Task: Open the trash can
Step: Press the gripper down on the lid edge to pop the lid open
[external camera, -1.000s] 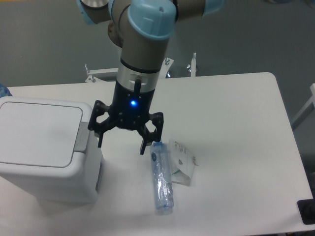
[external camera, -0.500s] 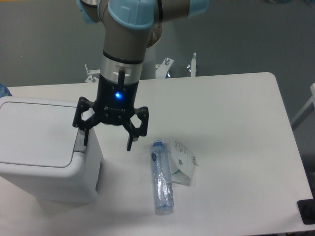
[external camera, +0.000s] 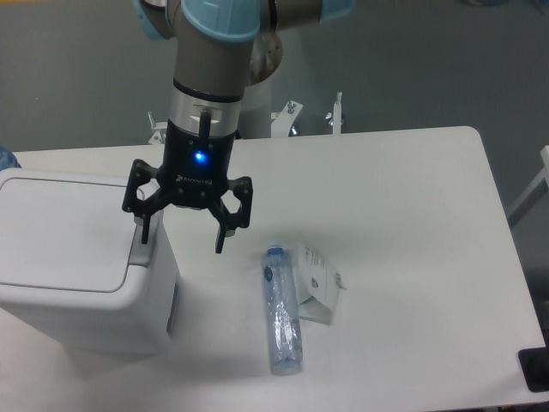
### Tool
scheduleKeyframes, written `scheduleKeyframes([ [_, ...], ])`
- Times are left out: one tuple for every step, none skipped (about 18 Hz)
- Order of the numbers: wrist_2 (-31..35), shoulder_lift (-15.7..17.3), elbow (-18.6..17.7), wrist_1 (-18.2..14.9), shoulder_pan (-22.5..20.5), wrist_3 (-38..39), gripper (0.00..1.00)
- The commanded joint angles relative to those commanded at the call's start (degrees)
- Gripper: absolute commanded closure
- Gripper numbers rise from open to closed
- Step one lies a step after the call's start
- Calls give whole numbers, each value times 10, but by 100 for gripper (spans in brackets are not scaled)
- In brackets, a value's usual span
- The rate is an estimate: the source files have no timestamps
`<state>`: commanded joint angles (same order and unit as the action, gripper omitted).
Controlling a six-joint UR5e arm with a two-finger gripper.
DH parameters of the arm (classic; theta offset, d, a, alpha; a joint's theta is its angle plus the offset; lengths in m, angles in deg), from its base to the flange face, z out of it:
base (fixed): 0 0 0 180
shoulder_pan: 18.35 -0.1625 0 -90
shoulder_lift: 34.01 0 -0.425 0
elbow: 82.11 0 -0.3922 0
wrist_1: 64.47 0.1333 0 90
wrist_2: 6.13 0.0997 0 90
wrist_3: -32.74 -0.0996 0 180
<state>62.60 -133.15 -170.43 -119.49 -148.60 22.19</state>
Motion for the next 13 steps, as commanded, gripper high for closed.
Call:
scheduleKeyframes([
  [1,0,-3,0,1,0,0],
  [1,0,-4,0,0,0,0],
  [1,0,-4,0,1,0,0],
  [2,0,-4,0,1,0,0],
  [2,0,-5,-1,1,0,0],
  [5,0,-8,0,1,-1,0],
  [8,0,-9,0,1,-1,0],
  [9,0,-11,0,1,-1,0],
  [9,0,-11,0,2,-1,0],
  [9,0,-13,0,2,-1,0],
  [9,0,-14,0,2,-1,0],
  [9,0,-15,0,3,-1,0],
  [9,0,-15,0,3,0,0],
])
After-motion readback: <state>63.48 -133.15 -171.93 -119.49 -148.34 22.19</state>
